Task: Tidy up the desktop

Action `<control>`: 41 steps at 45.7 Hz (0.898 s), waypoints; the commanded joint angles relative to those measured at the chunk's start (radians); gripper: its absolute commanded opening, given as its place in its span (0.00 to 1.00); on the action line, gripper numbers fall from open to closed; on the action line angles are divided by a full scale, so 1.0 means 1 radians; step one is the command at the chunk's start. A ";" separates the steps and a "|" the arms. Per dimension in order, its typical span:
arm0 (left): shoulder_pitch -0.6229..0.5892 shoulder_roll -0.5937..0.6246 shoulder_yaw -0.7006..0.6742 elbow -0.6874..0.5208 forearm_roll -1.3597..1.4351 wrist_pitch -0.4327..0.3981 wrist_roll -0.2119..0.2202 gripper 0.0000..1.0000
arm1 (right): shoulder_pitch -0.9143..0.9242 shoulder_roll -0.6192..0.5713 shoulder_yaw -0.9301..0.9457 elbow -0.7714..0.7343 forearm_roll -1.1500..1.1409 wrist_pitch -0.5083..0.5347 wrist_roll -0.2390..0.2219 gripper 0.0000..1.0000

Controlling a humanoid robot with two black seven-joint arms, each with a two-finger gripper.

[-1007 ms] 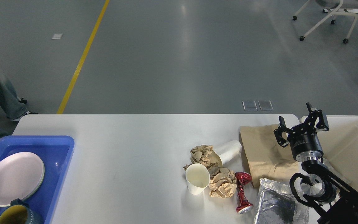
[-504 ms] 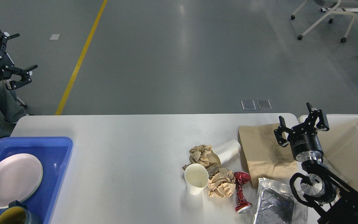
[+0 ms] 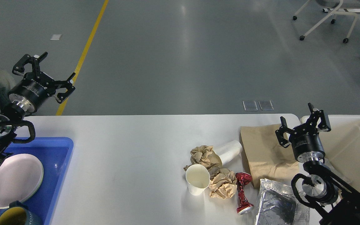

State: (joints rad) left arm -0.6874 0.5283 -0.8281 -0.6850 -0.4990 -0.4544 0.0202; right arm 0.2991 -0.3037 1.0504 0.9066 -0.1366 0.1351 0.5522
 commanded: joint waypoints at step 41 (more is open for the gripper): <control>0.563 -0.251 -0.566 -0.331 0.451 -0.007 -0.078 0.96 | 0.000 0.000 0.000 0.001 0.000 0.000 0.000 1.00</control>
State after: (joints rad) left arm -0.1140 0.2756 -1.3952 -1.0197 -0.0476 -0.4600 -0.0544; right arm 0.2991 -0.3037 1.0508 0.9081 -0.1366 0.1350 0.5522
